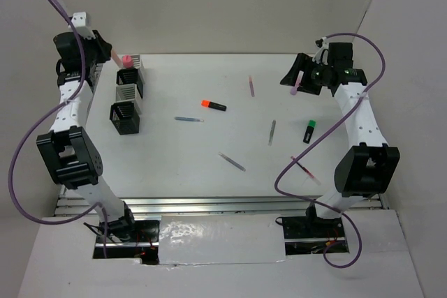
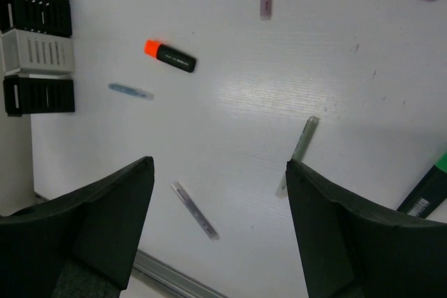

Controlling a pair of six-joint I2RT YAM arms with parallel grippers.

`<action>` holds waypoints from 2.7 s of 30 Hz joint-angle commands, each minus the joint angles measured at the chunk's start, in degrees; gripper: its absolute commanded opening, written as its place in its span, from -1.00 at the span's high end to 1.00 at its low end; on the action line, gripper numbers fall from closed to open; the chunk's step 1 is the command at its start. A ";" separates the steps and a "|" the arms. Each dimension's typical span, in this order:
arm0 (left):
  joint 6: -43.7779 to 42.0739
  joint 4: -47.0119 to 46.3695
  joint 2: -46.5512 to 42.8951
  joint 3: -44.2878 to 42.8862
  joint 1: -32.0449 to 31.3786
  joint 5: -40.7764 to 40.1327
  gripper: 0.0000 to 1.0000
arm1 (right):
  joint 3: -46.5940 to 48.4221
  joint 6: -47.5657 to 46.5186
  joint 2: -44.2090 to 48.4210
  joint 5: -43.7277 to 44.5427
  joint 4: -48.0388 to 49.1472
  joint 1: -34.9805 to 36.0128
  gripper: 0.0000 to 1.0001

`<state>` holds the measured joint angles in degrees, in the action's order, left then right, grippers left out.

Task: Sort the stationery into containers
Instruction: Place the pen in the storage box, then pick up the pen from the center of the board.

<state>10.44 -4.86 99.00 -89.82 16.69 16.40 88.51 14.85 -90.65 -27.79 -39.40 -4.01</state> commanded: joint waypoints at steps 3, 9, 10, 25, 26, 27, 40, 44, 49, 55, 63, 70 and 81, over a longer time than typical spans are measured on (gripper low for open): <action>-4.19 -6.38 3.21 -0.89 -1.83 0.47 1.00 | 0.87 -0.79 2.32 3.97 3.54 0.76 -0.64; -7.44 -6.74 7.69 -0.97 -3.15 0.74 1.00 | 2.28 -0.70 0.74 3.80 2.75 0.50 -0.64; -7.80 -6.74 8.13 -0.97 -3.33 0.47 1.00 | 2.28 -0.70 0.48 3.71 2.75 0.50 -0.64; -9.73 -7.27 14.46 -1.85 -4.03 -2.51 0.56 | 2.90 0.00 -1.55 5.03 2.48 0.58 -0.63; -9.73 -7.35 14.64 -1.76 -4.21 -2.86 0.56 | 2.90 0.00 -1.72 5.03 2.48 0.58 -0.63; -9.73 -7.01 14.90 -1.93 -4.29 -2.87 0.54 | 2.90 -0.09 -1.63 4.94 2.40 0.67 -0.63; -10.97 -5.69 16.84 -2.11 -4.38 -5.59 0.11 | 2.10 0.00 -1.55 5.47 1.96 0.32 -0.63; -10.96 -5.59 16.66 -1.94 -4.30 -5.77 -0.07 | 2.98 0.44 -2.33 5.38 1.25 0.23 -0.61; -8.07 -6.65 14.65 -0.36 -3.68 -4.02 -0.10 | 3.16 0.35 -2.51 5.55 1.52 0.23 -0.60; -4.90 -7.79 7.97 -0.44 -3.77 -0.68 -0.03 | 3.77 2.28 -3.82 12.57 3.54 -0.03 -0.52; -14.47 -5.25 -5.90 4.03 -9.20 -2.07 -0.47 | 15.26 10.54 -15.94 43.66 3.63 3.74 -0.53; -11.85 -1.39 -13.39 9.75 -11.06 -1.29 -0.55 | 31.27 14.68 -34.31 46.43 0.55 3.57 -0.46; -10.88 3.02 -17.09 11.77 -10.89 0.12 -0.56 | 37.88 15.03 -46.71 46.17 3.45 3.75 -0.39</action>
<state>-1.17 -0.95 84.93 -77.67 5.48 15.33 122.63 28.51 -136.53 17.34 -37.41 -0.51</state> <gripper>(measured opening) 0.777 0.699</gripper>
